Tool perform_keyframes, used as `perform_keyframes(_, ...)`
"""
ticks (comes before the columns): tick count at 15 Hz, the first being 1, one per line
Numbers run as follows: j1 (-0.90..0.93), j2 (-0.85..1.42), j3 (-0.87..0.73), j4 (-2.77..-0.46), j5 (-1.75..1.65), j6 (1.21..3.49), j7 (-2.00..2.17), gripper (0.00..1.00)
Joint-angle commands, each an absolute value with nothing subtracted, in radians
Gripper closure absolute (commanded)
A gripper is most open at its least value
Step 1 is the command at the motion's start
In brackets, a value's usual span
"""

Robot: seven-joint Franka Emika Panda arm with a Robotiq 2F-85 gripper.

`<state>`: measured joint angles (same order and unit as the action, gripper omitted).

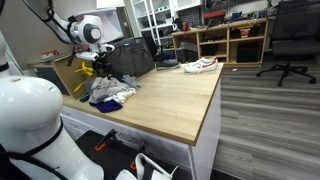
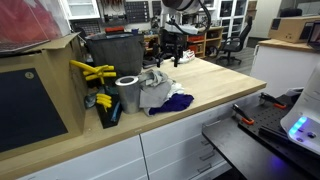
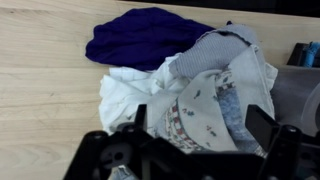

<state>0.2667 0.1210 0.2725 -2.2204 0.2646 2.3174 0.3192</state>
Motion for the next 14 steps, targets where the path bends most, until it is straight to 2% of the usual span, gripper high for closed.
perform_keyframes(1, 0.289, 0.212, 0.278, -2.131, 0.252, 2.325, 0.31, 0.0)
perform_keyframes(8, 0.295, 0.253, 0.242, -2.052, 0.142, 2.296, 0.317, 0.0)
perform_keyframes(14, 0.287, 0.26, 0.232, -2.092, 0.147, 2.308, 0.305, 0.0)
